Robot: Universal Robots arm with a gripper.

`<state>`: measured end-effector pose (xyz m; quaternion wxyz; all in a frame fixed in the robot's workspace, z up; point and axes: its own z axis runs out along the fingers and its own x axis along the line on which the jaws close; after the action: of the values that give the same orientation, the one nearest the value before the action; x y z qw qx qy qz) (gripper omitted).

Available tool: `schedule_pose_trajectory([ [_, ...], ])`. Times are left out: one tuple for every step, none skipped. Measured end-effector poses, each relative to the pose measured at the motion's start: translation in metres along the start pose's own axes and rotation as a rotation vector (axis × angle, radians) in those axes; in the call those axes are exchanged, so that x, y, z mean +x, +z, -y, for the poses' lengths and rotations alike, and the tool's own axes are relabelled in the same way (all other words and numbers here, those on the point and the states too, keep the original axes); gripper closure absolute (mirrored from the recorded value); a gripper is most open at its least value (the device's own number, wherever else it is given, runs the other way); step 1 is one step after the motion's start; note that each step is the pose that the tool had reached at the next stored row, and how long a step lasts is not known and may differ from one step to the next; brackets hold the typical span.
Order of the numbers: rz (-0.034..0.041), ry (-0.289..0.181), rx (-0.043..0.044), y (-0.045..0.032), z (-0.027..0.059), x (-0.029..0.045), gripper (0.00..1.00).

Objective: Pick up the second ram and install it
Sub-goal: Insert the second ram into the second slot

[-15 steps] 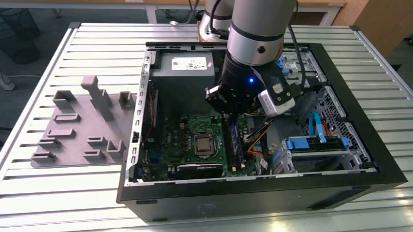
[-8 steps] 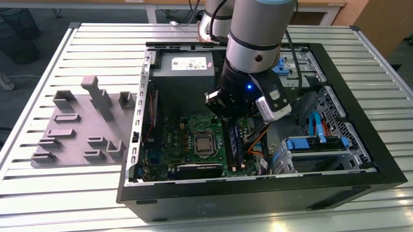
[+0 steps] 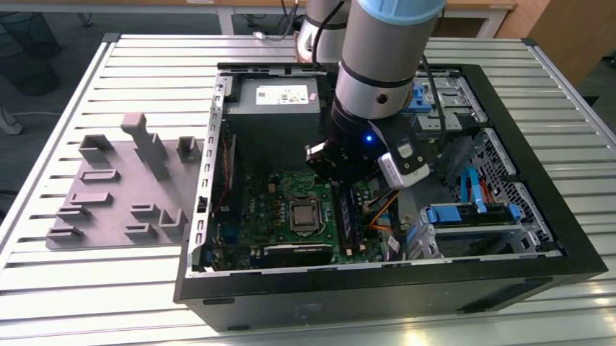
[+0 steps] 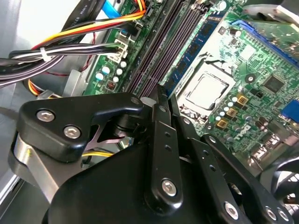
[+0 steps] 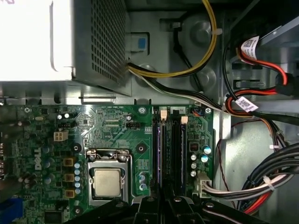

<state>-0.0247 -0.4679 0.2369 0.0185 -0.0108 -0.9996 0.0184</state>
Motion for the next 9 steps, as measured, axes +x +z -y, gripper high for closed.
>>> schedule_pose_trajectory([
  [-0.0002, 0.001, 0.0, 0.0017, -0.0001, -0.0001, 0.86],
  [-0.0004, 0.001, -0.0001, 0.0033, -0.0001, -0.0001, 0.86],
  [-0.0006, 0.001, 0.0, 0.0047, -0.0002, -0.0002, 0.86],
  [-0.0009, 0.001, 0.0001, 0.0061, -0.0002, -0.0002, 0.86],
  [-0.001, 0.001, 0.0001, 0.0071, -0.0002, -0.0002, 0.86],
  [-0.0011, 0.001, 0.0001, 0.0076, -0.0002, -0.0003, 0.86],
  [-0.0012, 0.001, 0.0002, 0.0075, -0.0002, -0.0002, 0.86],
  [-0.0012, 0.001, 0.0003, 0.0075, -0.0002, -0.0003, 0.86],
  [-0.0012, 0.001, 0.0002, 0.0076, -0.0002, -0.0003, 0.86],
])
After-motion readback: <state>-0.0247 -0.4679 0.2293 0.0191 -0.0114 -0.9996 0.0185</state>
